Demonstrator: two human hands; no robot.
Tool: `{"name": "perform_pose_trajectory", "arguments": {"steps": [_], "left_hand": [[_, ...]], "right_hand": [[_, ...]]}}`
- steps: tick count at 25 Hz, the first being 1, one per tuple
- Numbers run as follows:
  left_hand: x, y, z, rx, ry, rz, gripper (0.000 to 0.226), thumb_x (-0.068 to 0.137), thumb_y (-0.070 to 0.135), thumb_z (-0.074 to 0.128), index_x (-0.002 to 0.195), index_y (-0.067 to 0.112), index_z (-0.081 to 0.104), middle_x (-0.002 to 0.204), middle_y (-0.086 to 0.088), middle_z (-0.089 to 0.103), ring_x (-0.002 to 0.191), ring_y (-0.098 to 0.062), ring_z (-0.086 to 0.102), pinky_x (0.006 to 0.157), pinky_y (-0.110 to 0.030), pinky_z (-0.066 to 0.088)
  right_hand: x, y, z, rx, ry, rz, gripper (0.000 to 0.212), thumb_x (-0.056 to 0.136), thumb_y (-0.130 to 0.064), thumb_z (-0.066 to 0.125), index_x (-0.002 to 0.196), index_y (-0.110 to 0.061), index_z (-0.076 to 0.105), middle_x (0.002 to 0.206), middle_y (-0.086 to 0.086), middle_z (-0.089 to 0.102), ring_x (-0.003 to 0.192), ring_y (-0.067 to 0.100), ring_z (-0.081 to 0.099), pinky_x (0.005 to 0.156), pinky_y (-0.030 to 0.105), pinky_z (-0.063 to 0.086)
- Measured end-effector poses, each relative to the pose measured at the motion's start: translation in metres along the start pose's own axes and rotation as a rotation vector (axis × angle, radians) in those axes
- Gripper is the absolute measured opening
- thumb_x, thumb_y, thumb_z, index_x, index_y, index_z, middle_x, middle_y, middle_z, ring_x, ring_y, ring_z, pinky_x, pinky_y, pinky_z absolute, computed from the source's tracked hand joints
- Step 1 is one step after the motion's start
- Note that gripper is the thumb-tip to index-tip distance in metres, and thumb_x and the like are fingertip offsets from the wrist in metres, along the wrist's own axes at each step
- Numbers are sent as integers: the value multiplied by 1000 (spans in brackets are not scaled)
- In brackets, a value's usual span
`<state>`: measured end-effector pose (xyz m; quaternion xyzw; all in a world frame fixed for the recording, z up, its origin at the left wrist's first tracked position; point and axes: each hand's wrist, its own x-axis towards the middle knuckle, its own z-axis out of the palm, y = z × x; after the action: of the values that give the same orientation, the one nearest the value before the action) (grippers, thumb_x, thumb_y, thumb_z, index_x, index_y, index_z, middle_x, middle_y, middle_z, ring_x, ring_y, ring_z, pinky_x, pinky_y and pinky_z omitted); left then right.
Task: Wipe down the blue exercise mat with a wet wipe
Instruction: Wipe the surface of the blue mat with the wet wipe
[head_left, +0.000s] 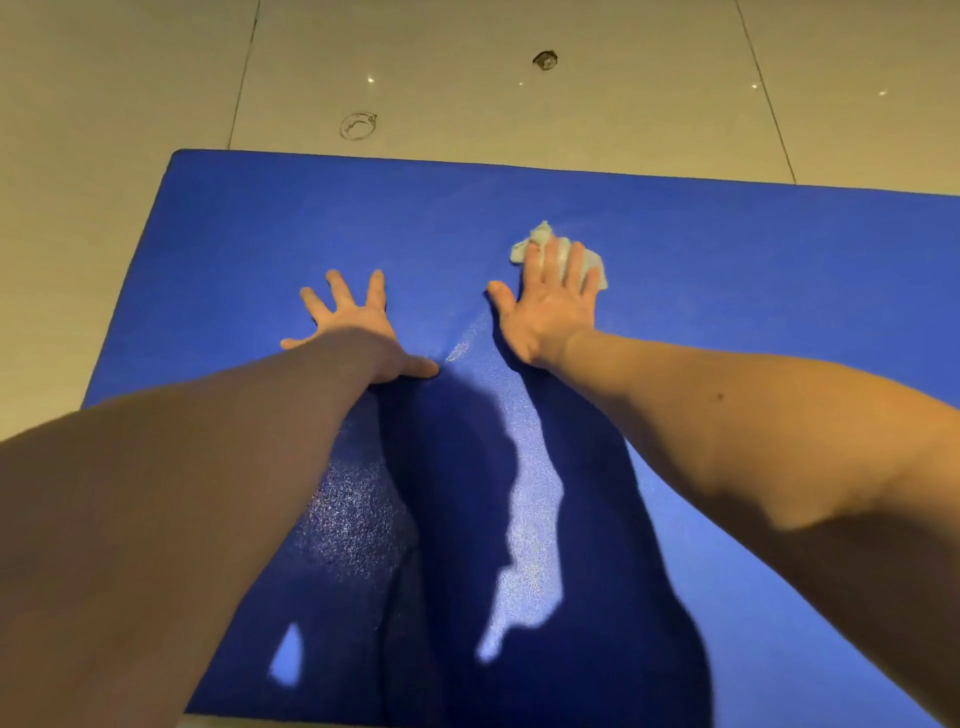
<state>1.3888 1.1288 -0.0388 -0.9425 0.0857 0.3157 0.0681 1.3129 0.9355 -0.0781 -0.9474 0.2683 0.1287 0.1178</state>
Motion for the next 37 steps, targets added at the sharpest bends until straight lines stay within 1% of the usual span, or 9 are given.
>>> {"name": "perform_pose_trajectory", "arguments": {"steps": [6, 9, 13, 20, 23, 25, 27, 34, 37], "left_hand": [[2, -2, -3, 21, -29, 18, 149, 49, 89, 73, 151, 46, -26, 164, 0, -27, 151, -40, -18, 105, -71, 33], [-2, -3, -4, 15, -20, 29, 145, 53, 87, 73, 152, 46, -26, 164, 0, -27, 152, -38, -18, 104, -74, 31], [-2, -3, -5, -26, -27, 49, 144, 56, 82, 77, 153, 46, -24, 163, -1, -29, 151, -37, -21, 106, -77, 26], [-3, -4, -4, -63, 20, 65, 144, 54, 80, 80, 156, 44, -15, 164, 1, -24, 151, -36, -19, 105, -78, 26], [0, -5, 0, -66, 56, 72, 143, 51, 82, 79, 156, 45, -12, 164, 1, -21, 151, -38, -17, 104, -78, 27], [2, -4, 1, -58, 68, 75, 144, 50, 81, 80, 155, 45, -11, 164, 0, -20, 151, -39, -16, 104, -78, 27], [3, -3, 0, -65, 63, 72, 144, 49, 81, 81, 155, 45, -10, 164, 0, -19, 150, -40, -16, 104, -79, 27], [5, -2, -2, -81, 40, 55, 143, 52, 79, 81, 156, 44, -12, 163, 0, -23, 150, -39, -19, 105, -78, 25], [4, -3, -3, -82, 44, 62, 142, 53, 80, 80, 156, 44, -11, 164, -1, -22, 150, -39, -18, 106, -78, 26]], "right_hand": [[26, 8, -1, -80, 70, -419, 77, 98, -59, 17, 158, -12, 11, 166, 7, 4, 152, 28, 0, 124, 45, 1], [61, 46, -17, -114, 189, -178, 74, 93, -60, 15, 149, -14, 29, 157, 6, 24, 143, 28, 21, 121, 45, 13], [80, 25, -20, -81, 83, 156, 82, 98, -61, 7, 158, -5, 4, 165, 15, 0, 152, 32, -4, 123, 48, 0], [70, -42, -8, -75, 36, -412, 79, 99, -59, 18, 158, -9, 3, 165, 9, 5, 152, 29, 0, 124, 45, 2], [95, 3, -28, -108, 147, -137, 77, 98, -58, 15, 156, -8, 12, 160, 9, 18, 147, 28, 13, 123, 43, 6], [102, 20, -38, -94, 88, 144, 80, 99, -58, 9, 158, -5, 2, 165, 13, 2, 152, 30, -2, 124, 44, -2], [105, 5, -37, -75, 54, 220, 80, 100, -58, 8, 157, -3, -4, 166, 14, -8, 152, 30, -12, 123, 45, -7], [108, -92, -22, -19, -19, -273, 71, 103, -52, 16, 159, -9, 5, 166, 11, -4, 153, 26, -10, 124, 45, -3], [111, -75, -27, -2, -19, -284, 72, 100, -57, 18, 158, -15, 12, 166, 6, 5, 152, 25, 0, 124, 42, 3]]}}
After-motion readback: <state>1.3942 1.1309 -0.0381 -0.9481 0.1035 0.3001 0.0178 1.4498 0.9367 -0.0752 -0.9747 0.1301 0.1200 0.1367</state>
